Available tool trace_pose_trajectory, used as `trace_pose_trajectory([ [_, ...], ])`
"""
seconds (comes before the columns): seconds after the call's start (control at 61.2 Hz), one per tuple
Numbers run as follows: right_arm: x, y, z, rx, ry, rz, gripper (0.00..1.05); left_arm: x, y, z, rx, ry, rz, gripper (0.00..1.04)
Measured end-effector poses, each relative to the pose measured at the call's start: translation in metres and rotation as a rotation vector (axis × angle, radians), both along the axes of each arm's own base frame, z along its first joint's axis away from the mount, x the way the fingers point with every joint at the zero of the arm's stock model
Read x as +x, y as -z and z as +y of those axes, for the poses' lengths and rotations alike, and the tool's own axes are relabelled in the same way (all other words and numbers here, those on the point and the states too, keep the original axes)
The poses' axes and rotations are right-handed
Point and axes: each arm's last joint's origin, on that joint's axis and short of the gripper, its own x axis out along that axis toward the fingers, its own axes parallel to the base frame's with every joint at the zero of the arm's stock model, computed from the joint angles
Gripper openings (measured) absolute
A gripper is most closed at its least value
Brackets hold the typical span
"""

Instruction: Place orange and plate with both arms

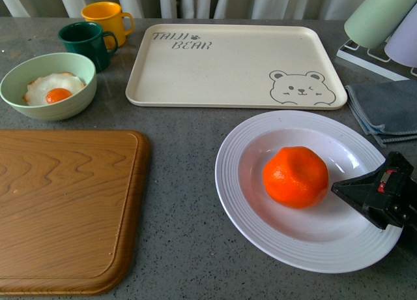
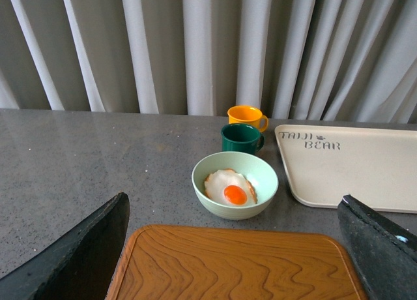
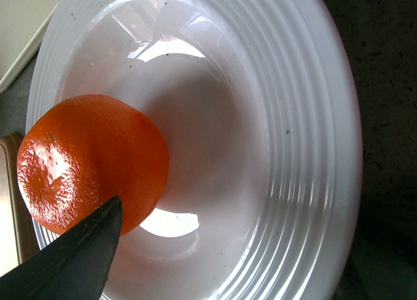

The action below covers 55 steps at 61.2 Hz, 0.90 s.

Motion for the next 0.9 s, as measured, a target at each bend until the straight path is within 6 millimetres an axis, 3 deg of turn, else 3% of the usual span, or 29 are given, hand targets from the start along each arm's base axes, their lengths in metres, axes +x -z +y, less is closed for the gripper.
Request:
trace_pose_trajectory([
  [0.147,0.004,0.002,0.003,-0.018,-0.014,-0.008,0.94,0.000,0.000,0.000,0.000,0.000,0.000,0.96],
  [0.31,0.005,0.004,0.004,-0.030,-0.017,-0.004,0.83,0.000,0.000,0.000,0.000,0.000,0.000,0.96],
  [0.686,0.001,0.010,0.004,-0.029,-0.015,0.034,0.27,0.000,0.000,0.000,0.000,0.000,0.000,0.96],
  [0.817,0.003,0.008,0.006,0.023,0.007,0.022,0.13,0.000,0.000,0.000,0.000,0.000,0.000,0.96],
  [0.899,0.004,0.007,0.006,0.046,0.017,0.021,0.09,0.000,0.000,0.000,0.000,0.000,0.000,0.96],
])
